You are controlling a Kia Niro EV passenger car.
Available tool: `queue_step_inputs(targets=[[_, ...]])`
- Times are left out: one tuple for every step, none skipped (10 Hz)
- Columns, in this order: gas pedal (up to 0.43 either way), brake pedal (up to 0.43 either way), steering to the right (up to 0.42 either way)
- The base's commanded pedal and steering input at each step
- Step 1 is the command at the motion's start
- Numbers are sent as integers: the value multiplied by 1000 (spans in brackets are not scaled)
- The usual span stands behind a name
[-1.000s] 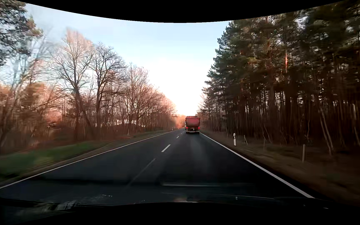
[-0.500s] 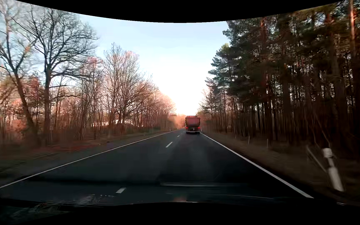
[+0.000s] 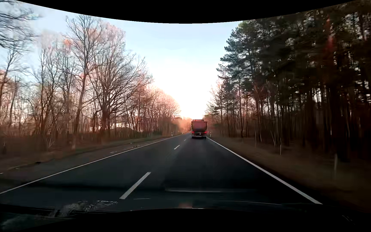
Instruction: Follow the waypoints while adhering to traffic rules and regulations
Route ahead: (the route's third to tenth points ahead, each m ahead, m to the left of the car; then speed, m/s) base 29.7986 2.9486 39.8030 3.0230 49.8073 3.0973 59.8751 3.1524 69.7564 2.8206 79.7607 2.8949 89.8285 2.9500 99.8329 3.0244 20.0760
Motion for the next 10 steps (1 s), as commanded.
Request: queue_step_inputs(targets=[[130, 0, -3], [130, 0, -3], [130, 0, -3], [130, 0, -3], [138, 0, -3], [150, 0, -3], [150, 0, -3], [150, 0, -3], [157, 0, -3], [157, 0, -3]])
